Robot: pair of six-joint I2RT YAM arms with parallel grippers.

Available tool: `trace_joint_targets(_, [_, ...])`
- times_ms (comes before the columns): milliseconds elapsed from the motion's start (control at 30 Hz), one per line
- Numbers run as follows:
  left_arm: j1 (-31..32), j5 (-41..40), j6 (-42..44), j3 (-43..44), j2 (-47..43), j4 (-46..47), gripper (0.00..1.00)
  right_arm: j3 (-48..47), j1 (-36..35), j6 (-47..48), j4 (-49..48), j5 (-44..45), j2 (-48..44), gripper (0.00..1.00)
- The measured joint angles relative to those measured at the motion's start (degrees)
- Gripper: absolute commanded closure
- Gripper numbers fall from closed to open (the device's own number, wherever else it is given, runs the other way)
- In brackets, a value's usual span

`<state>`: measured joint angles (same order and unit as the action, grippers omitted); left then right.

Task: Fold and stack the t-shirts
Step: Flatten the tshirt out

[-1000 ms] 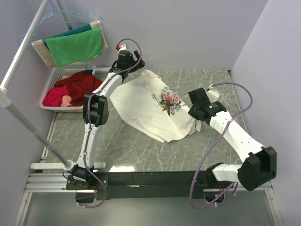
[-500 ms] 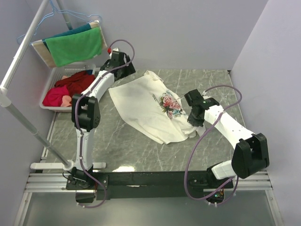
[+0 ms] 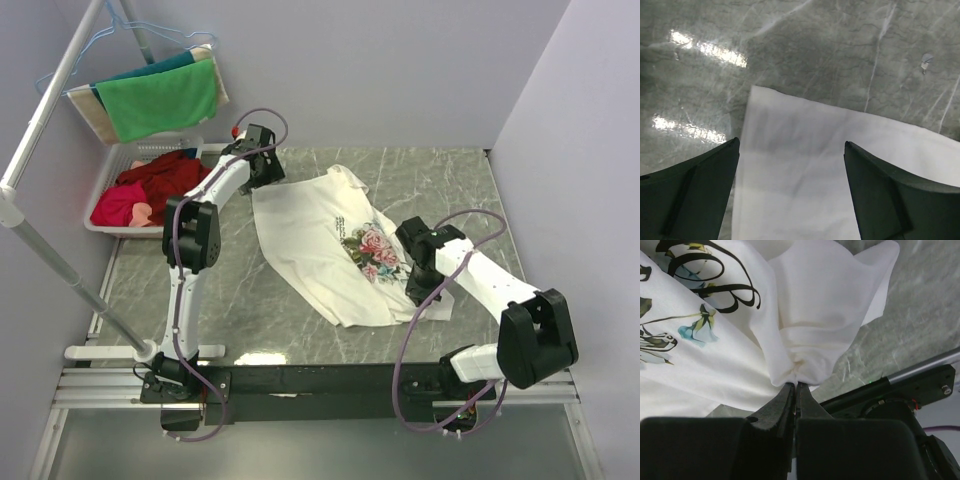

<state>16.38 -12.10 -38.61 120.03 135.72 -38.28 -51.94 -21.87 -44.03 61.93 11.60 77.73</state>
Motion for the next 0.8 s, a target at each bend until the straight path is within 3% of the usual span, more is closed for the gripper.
trace_joint_targets(267, [-0.07, -2.34, 0.0, 0.13, 0.0, -0.61, 0.14, 0.55, 0.0, -0.02, 2.56, -0.33, -1.11, 1.0])
trace_joint_targets(367, [-0.13, -2.38, -0.04, 0.59, 0.35, -0.79, 0.27, 0.68, 0.0, -0.02, 2.64, -0.55, -1.11, 1.0])
trace_joint_targets(567, [-0.63, -2.34, -0.26, 6.51, 5.49, -1.79, 0.32, 1.18, 0.02, -0.02, 2.71, -0.76, -1.14, 1.0])
trace_joint_targets(800, [-1.09, -2.4, -1.18, 5.92, 6.78, -2.36, 0.34, 1.77, 0.02, -0.28, 2.84, -1.16, -2.08, 1.0])
